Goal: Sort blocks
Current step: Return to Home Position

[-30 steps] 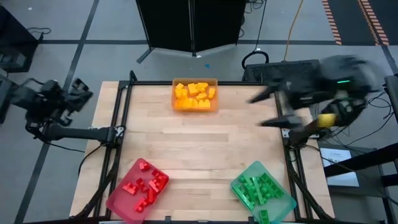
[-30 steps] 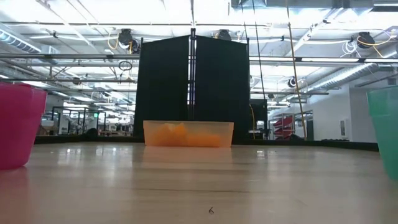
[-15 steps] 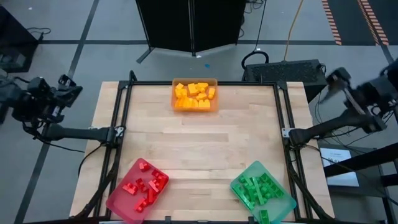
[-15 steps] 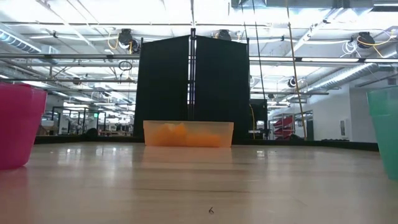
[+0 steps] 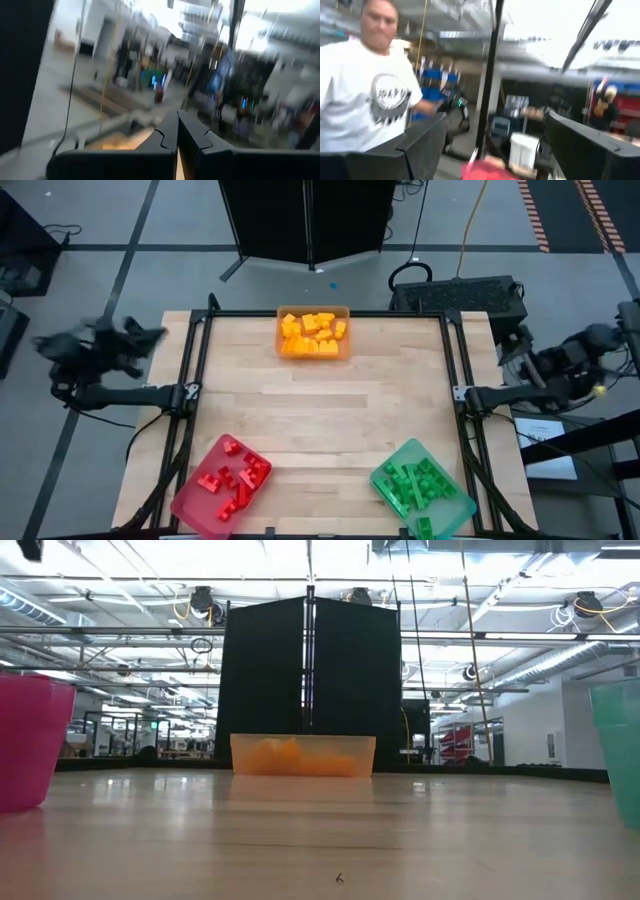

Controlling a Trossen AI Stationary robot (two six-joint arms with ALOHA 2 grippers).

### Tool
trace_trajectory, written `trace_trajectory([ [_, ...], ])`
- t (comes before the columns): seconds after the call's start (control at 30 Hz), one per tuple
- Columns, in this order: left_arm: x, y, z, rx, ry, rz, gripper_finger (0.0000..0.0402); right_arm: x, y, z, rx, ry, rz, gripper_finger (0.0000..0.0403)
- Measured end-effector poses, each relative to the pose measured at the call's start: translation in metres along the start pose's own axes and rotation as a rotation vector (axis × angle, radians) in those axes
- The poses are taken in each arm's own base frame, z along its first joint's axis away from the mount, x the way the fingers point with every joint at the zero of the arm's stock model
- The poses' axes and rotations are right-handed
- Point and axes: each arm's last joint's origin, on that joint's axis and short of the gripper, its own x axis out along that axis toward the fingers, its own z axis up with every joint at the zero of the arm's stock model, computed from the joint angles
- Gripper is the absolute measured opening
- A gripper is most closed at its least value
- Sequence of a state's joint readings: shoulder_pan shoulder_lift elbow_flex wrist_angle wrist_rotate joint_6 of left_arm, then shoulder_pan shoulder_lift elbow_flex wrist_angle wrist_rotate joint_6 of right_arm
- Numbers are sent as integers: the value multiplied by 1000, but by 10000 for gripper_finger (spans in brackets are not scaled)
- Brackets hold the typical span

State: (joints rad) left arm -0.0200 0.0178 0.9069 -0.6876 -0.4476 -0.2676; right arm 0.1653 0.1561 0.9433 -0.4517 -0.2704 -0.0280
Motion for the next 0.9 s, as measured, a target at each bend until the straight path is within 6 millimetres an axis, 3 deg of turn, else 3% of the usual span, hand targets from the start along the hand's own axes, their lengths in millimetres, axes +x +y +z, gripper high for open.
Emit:
trace_trajectory([
  [0.1, 11, -2, -13, -14, -8, -17, 4, -11, 4, -31, -25, -122, -6, 322],
  [0.33, 36, -4, -53, 10, 76, -7, 4, 26, -3, -75, 10, -47, 73, 322],
  [0.6, 71, -5, -123, -66, 150, -67, 4, 34, -3, -132, 8, -131, 79, 322],
  [0.7, 76, -5, -145, -75, 213, -140, 4, 37, -4, -154, 42, -128, 82, 322],
  [0.9, 79, -2, -167, -81, 279, -158, 4, 40, -3, -192, 56, -80, 78, 322],
])
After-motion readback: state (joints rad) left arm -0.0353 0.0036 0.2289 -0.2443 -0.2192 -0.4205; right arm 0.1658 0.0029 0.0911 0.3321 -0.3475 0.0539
